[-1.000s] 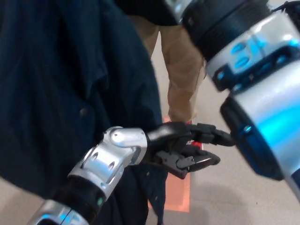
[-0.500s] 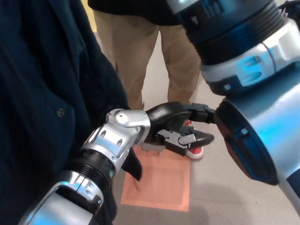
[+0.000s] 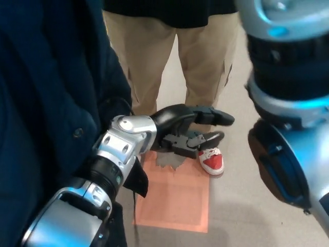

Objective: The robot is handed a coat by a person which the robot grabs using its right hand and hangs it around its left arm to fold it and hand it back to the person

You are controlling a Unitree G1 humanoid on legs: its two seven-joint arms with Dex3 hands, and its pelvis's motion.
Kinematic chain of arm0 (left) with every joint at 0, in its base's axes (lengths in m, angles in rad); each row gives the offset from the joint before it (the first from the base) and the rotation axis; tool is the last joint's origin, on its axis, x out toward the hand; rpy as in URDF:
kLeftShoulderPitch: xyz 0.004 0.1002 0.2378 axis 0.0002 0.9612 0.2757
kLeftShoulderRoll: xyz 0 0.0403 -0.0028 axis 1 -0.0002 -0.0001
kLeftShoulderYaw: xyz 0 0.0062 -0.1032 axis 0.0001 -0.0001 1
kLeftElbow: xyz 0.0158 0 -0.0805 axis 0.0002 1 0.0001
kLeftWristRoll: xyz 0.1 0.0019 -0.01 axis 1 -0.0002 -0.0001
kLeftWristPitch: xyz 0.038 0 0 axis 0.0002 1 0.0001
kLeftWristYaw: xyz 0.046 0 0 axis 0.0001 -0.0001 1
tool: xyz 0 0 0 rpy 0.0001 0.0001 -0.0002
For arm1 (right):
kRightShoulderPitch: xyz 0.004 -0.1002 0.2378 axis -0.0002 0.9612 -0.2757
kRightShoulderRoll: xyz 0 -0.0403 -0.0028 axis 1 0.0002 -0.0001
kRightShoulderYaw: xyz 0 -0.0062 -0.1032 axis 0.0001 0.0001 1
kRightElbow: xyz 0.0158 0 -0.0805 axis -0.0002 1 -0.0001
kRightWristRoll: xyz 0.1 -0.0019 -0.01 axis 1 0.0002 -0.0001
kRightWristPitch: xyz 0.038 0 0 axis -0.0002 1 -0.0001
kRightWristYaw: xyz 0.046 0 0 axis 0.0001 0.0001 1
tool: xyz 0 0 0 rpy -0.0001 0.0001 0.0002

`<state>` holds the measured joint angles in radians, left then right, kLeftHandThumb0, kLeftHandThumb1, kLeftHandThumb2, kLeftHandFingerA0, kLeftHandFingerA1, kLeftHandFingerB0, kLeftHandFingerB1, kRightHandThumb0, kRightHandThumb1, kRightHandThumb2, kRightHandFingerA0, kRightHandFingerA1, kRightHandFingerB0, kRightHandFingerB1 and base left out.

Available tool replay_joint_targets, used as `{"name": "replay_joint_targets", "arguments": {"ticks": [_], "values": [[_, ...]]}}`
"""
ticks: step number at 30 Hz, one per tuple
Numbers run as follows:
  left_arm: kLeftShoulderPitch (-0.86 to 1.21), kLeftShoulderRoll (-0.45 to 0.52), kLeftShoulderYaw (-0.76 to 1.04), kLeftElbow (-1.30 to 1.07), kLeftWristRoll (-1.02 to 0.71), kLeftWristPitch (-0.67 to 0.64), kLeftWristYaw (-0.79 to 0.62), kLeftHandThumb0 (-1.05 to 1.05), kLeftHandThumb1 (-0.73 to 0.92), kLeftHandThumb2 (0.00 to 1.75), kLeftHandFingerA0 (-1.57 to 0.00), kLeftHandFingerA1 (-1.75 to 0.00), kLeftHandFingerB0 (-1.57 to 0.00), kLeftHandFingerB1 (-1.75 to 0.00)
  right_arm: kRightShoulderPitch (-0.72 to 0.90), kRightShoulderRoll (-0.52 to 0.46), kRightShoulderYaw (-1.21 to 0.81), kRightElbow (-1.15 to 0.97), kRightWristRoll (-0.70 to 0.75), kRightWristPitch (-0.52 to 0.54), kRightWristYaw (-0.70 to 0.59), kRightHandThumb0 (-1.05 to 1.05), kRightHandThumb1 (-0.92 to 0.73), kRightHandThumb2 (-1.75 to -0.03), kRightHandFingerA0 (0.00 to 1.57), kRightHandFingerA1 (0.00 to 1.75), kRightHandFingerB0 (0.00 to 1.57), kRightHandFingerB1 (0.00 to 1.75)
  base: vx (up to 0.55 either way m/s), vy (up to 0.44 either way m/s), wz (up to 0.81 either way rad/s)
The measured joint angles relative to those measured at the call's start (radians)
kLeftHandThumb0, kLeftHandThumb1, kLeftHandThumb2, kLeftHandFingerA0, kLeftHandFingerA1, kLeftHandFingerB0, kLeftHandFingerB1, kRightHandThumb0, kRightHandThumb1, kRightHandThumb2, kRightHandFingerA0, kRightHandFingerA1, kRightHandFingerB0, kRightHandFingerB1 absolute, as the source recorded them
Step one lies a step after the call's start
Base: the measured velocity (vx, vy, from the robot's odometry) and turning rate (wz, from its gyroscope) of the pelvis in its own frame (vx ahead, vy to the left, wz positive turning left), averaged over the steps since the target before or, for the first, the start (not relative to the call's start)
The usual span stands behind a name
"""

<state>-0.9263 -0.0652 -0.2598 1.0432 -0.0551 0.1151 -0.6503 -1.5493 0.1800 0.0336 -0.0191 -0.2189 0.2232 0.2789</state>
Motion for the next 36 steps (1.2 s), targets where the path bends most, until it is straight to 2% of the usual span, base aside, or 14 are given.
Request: {"name": "replay_joint_targets", "arguments": {"ticks": [1,7,8,9,10,13,17,25,26,28,29,32,33,36], "values": [[-0.002,0.002,0.002,0.002,0.000,0.000,0.001,-0.39,0.37,1.00,0.00,-0.49,0.00,-0.48,0.020,-0.007,-0.005,-0.035,0.004,0.015,0.005,-0.22,-0.67,-0.54,0.84,1.75,0.62,1.74,0.00,0.000,0.00],[-0.006,0.030,0.018,0.020,-0.001,-0.001,0.008,-0.38,0.39,1.01,0.00,-0.49,0.00,-0.47,0.179,-0.040,-0.070,-0.251,0.046,0.106,0.042,-0.11,-0.71,-0.56,0.83,1.75,0.59,1.75,0.00,0.000,0.00],[-0.008,0.037,0.024,0.023,-0.001,-0.001,0.008,-0.82,0.81,0.65,-0.16,-0.29,-0.12,-0.27,0.225,-0.047,-0.095,-0.296,0.060,0.125,0.051,-0.12,-0.73,-0.56,0.80,1.75,0.57,1.75,0.00,0.000,0.00],[-0.008,0.043,0.029,0.026,-0.001,-0.001,0.009,-0.81,0.65,1.02,-0.09,-0.44,0.00,-0.32,0.261,-0.052,-0.116,-0.330,0.071,0.140,0.057,-0.13,-0.73,-0.56,0.77,1.75,0.55,1.75,0.00,0.000,0.00],[-0.009,0.051,0.034,0.029,-0.001,-0.002,0.009,-0.77,0.65,1.01,-0.04,-0.39,-0.01,-0.28,0.301,-0.057,-0.138,-0.364,0.084,0.156,0.064,-0.09,-0.72,-0.56,0.76,1.75,0.52,1.75,0.00,0.000,0.00],[-0.014,0.075,0.047,0.037,-0.001,-0.004,0.010,-0.79,0.63,1.00,-0.10,-0.43,0.00,-0.29,0.424,-0.068,-0.217,-0.462,0.124,0.207,0.084,-0.11,-0.71,-0.55,0.76,1.75,0.50,1.75,0.00,0.000,0.00],[-0.026,0.105,0.069,0.045,-0.002,-0.005,0.012,-0.76,0.65,1.01,-0.04,-0.41,-0.02,-0.29,0.622,-0.071,-0.333,-0.576,0.183,0.272,0.112,-0.06,-0.72,-0.56,0.76,1.75,0.50,1.75,0.00,0.000,0.00],[-0.039,0.140,0.109,0.057,-0.004,-0.007,0.017,-0.77,0.63,1.01,-0.04,-0.40,-0.03,-0.29,0.980,-0.103,-0.469,-0.639,0.268,0.356,0.180,-0.02,-0.67,-0.56,0.80,1.75,0.56,1.75,0.00,0.000,0.00],[-0.040,0.147,0.116,0.059,-0.004,-0.007,0.018,-0.76,0.63,1.01,-0.04,-0.40,-0.03,-0.29,1.034,-0.115,-0.482,-0.634,0.278,0.368,0.193,-0.03,-0.56,-0.74,1.22,1.58,0.90,1.40,0.00,0.000,0.00],[-0.043,0.156,0.126,0.064,-0.004,-0.007,0.018,-0.75,0.64,1.01,-0.05,-0.41,-0.03,-0.30,1.114,-0.143,-0.490,-0.610,0.290,0.383,0.214,-0.03,-0.58,-0.73,1.24,1.61,0.88,1.41,0.00,0.000,0.00],[-0.045,0.161,0.132,0.066,-0.004,-0.007,0.019,-0.75,0.82,0.66,-0.13,-0.28,-0.09,-0.22,1.158,-0.160,-0.491,-0.589,0.297,0.392,0.227,-0.03,-0.70,-0.56,0.76,1.75,0.53,1.75,0.00,0.000,0.00],[-0.053,0.185,0.157,0.075,-0.005,-0.009,0.019,-0.73,0.85,0.67,-0.12,-0.27,-0.10,-0.23,1.294,-0.239,-0.476,-0.497,0.312,0.417,0.274,-0.09,-0.67,-0.55,0.72,1.75,0.50,1.75,0.00,0.000,0.00],[-0.058,0.199,0.169,0.078,-0.005,-0.012,0.019,-0.74,0.66,1.02,-0.03,-0.39,-0.06,-0.34,1.345,-0.278,-0.465,-0.448,0.315,0.423,0.295,-0.09,-0.67,-0.55,0.73,1.75,0.52,1.75,0.00,0.000,0.00],[-0.066,0.227,0.187,0.082,-0.005,-0.019,0.018,-0.74,0.65,1.00,-0.03,-0.40,-0.06,-0.37,1.418,-0.350,-0.419,-0.336,0.314,0.425,0.334,-0.11,-0.62,-0.56,0.80,1.75,0.59,1.67,0.00,0.000,0.00]]}}
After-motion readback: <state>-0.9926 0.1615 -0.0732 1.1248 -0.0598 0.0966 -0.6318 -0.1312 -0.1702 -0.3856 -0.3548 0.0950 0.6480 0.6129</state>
